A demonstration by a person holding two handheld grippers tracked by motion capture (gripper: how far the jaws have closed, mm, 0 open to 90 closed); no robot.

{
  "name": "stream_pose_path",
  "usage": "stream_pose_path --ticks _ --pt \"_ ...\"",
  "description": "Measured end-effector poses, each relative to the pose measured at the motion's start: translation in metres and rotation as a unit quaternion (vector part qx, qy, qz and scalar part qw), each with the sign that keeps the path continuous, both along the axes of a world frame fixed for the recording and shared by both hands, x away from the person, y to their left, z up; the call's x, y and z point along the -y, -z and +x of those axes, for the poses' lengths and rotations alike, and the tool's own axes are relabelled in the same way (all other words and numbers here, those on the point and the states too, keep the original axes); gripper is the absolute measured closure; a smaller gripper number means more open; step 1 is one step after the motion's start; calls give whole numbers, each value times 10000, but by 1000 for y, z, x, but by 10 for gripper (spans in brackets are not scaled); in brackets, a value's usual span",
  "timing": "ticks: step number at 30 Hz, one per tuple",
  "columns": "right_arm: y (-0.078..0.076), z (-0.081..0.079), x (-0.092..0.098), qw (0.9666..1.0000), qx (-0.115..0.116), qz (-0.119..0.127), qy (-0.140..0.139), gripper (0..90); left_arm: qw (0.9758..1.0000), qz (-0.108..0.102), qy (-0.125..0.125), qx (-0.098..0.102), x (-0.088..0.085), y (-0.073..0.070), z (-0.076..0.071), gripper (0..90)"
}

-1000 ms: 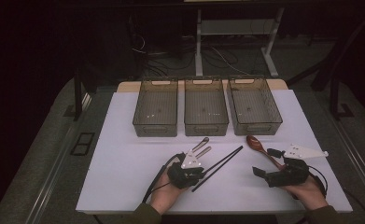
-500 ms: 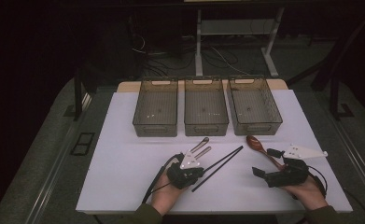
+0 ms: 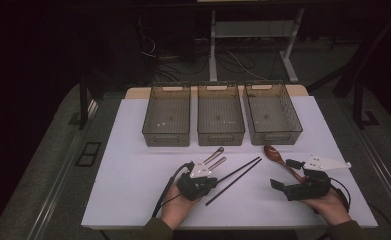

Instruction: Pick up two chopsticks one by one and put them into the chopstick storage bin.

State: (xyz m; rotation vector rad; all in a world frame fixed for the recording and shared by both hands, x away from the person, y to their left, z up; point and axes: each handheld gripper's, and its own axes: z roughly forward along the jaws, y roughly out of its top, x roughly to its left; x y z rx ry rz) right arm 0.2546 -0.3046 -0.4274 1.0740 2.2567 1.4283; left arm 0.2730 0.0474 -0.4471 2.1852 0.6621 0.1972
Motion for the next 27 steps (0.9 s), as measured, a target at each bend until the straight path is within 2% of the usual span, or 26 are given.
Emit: stream_pose_path --ticks 6,19,27 --pt "0 0 0 10000 -10 0 -7 32 9999 -92 75 59 -2 -6 -1 848" --pt "5 0 -2 10000 -39 15 -49 32 9992 -179 348 -34 -8 -17 0 848" --pt "8 0 -2 10000 -54 -28 -75 32 9984 -403 400 0 -22 -29 2 848"
